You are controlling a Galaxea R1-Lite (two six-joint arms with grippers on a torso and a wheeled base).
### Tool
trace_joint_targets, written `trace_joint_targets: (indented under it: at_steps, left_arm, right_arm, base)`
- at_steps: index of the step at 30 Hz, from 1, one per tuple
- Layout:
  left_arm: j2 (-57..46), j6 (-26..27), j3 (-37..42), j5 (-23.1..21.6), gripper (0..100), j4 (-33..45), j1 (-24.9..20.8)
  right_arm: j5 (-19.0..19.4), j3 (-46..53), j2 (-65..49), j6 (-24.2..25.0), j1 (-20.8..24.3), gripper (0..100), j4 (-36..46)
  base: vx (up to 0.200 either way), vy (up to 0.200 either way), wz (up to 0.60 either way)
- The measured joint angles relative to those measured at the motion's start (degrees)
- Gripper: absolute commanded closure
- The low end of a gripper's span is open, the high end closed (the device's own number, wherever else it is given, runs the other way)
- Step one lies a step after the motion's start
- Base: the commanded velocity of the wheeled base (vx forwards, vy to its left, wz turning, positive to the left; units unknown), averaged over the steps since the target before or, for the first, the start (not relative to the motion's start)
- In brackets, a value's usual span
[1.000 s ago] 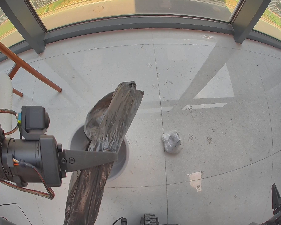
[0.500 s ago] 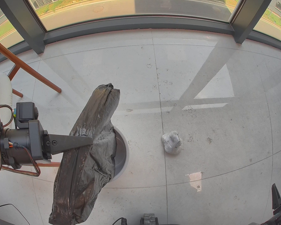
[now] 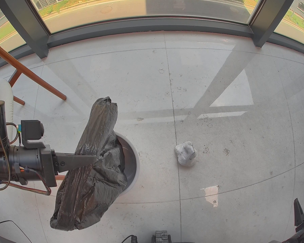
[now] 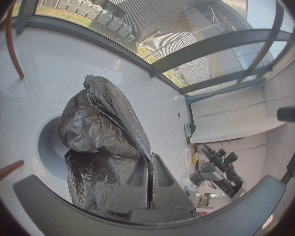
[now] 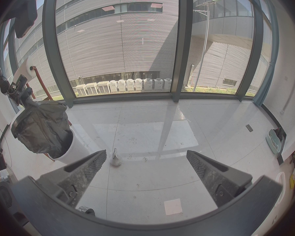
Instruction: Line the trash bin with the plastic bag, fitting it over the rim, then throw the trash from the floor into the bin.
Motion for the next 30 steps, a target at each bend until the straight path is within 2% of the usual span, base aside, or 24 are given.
trace_joint_targets:
  at_steps: [4, 10, 15, 19, 21, 25, 27, 30]
  left_arm:
    - [1.9, 6.0, 0.5, 0.4, 100, -1.1, 0.2]
    - [5.2, 14.3, 1.0, 1.8, 100, -7.3, 0.3]
    - [6.4, 21.5, 1.4, 2.0, 100, -7.5, 0.3]
    - [6.9, 28.3, 1.5, 2.8, 100, -4.2, 0.3]
    - [7.0, 33.1, 1.6, 4.7, 100, -1.1, 0.2]
    - [7.0, 44.2, 1.6, 11.9, 100, 4.8, -0.1]
    - [7.1, 48.2, 1.7, 15.8, 100, 7.0, -0.7]
    - [7.1, 51.2, 1.7, 21.2, 100, 8.6, -2.9]
  right_arm:
    - [0.0, 0.0, 0.0, 0.0, 0.0, 0, 0.0]
    - [0.0, 0.0, 0.0, 0.0, 0.0, 0, 0.0]
    - [0.0, 0.0, 0.0, -0.1, 0.0, 0, 0.0]
    - [0.2, 0.0, 0.0, -0.3, 0.0, 0, 0.0]
    - [0.3, 0.0, 0.0, -0.4, 0.0, 0, 0.0]
    - [0.5, 0.0, 0.0, -0.5, 0.0, 0, 0.1]
    - [0.5, 0.0, 0.0, -0.5, 0.0, 0, 0.1]
    - [0.5, 0.0, 0.0, -0.5, 0.0, 0, 0.1]
  base:
    - [0.000, 0.000, 0.00]
    - [0.000, 0.000, 0.00]
    - [0.000, 0.000, 0.00]
    - [0.000, 0.000, 0.00]
    - [0.000, 0.000, 0.00]
    - [0.000, 0.000, 0.00]
    - [0.000, 0.000, 0.00]
    - [0.000, 0.000, 0.00]
